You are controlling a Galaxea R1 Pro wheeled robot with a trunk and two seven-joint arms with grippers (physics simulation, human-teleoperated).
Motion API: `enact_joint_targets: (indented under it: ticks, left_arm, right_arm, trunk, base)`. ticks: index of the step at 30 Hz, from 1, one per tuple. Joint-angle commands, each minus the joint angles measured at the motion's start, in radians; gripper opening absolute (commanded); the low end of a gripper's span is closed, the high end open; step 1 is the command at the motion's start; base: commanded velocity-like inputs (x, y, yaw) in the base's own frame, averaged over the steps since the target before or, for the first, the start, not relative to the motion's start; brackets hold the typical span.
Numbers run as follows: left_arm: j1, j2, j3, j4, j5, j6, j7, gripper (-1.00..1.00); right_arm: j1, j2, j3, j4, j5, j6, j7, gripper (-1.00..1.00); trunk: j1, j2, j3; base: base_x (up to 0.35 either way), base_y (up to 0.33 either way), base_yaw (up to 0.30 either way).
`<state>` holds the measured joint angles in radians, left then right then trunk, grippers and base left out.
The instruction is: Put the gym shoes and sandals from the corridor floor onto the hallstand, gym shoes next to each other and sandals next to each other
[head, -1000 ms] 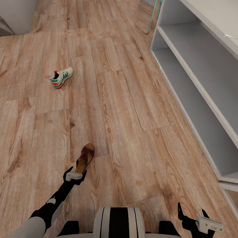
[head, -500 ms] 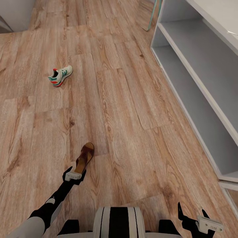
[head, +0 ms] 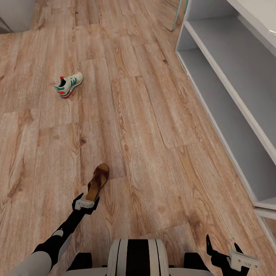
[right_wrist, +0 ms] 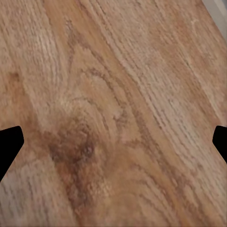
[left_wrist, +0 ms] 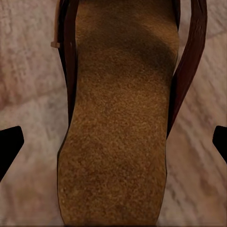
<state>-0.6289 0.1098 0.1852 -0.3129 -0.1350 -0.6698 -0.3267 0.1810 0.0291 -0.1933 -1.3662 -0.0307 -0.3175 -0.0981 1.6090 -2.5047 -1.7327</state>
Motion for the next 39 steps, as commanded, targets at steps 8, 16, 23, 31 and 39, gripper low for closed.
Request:
enact_joint_targets:
  ticks: [8, 16, 23, 31, 39]
  left_arm:
    - [0.000, 0.000, 0.000, 0.000, 0.000, 0.001, 0.000, 1.00]
    - [0.000, 0.001, 0.000, 0.000, 0.000, 0.001, 0.000, 1.00]
    - [0.000, 0.001, 0.000, 0.000, 0.000, 0.001, 0.000, 1.00]
    - [0.000, 0.001, 0.000, 0.000, 0.000, 0.001, 0.000, 1.00]
    - [0.000, 0.001, 0.000, 0.000, 0.000, 0.001, 0.000, 1.00]
  right_arm:
    - [0.000, 0.000, 0.000, 0.001, 0.000, 0.000, 0.000, 1.00]
    - [0.000, 0.000, 0.000, 0.001, 0.000, 0.000, 0.000, 1.00]
    - [0.000, 0.000, 0.000, 0.001, 0.000, 0.000, 0.000, 1.00]
    - [0.000, 0.000, 0.000, 0.001, 0.000, 0.000, 0.000, 1.00]
    - [0.000, 0.000, 0.000, 0.001, 0.000, 0.000, 0.000, 1.00]
  trunk:
    - [0.000, 0.000, -0.004]
    - [0.000, 0.000, -0.006]
    - [0.000, 0.000, -0.006]
    - [0.000, 0.000, -0.007]
    - [0.000, 0.000, -0.007]
  base:
    - [0.000, 0.000, 0.000]
    - [0.000, 0.000, 0.000]
    - [0.000, 0.000, 0.000]
    - [0.000, 0.000, 0.000]
    - [0.000, 0.000, 0.000]
